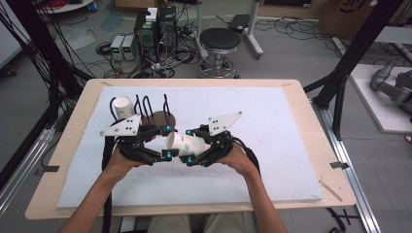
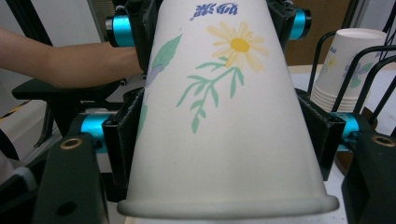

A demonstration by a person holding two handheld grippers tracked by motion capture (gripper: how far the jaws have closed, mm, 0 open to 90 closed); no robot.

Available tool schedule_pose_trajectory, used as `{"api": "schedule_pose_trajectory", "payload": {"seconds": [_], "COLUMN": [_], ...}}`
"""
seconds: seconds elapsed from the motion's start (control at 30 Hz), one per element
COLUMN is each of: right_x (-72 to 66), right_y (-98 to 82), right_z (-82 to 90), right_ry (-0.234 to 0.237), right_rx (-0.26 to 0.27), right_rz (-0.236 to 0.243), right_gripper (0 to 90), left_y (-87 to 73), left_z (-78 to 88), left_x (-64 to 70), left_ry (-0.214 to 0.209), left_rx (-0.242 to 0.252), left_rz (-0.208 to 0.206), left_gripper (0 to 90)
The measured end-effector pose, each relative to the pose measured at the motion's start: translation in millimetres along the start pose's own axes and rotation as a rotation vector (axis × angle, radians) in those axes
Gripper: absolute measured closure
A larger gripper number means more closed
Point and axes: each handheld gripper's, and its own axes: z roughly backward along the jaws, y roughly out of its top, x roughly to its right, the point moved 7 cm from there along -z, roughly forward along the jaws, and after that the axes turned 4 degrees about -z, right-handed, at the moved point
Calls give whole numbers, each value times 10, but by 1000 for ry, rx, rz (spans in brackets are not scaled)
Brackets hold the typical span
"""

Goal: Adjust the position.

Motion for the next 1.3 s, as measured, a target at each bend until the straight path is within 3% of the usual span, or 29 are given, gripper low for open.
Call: {"api": "schedule_pose_trajectory", "payload": {"seconds": [0.43,0.77,1.03,1.3], "right_x": [-4,-5,-4,-3], "right_y": [10,16,18,8], "right_z": [10,23,56,79], "right_ry": [5,5,-10,-28], "right_rx": [11,15,10,-14], "right_rz": [-3,0,2,4], "right_gripper": [307,308,308,307], "left_y": [2,-21,-32,-58], "left_z": [2,-7,56,136], "left_x": [6,-1,-10,-21], "left_ry": [0,24,35,57], "left_rx": [3,9,0,-51], "left_rz": [-1,11,11,17], "left_gripper": [341,72,72,72]}}
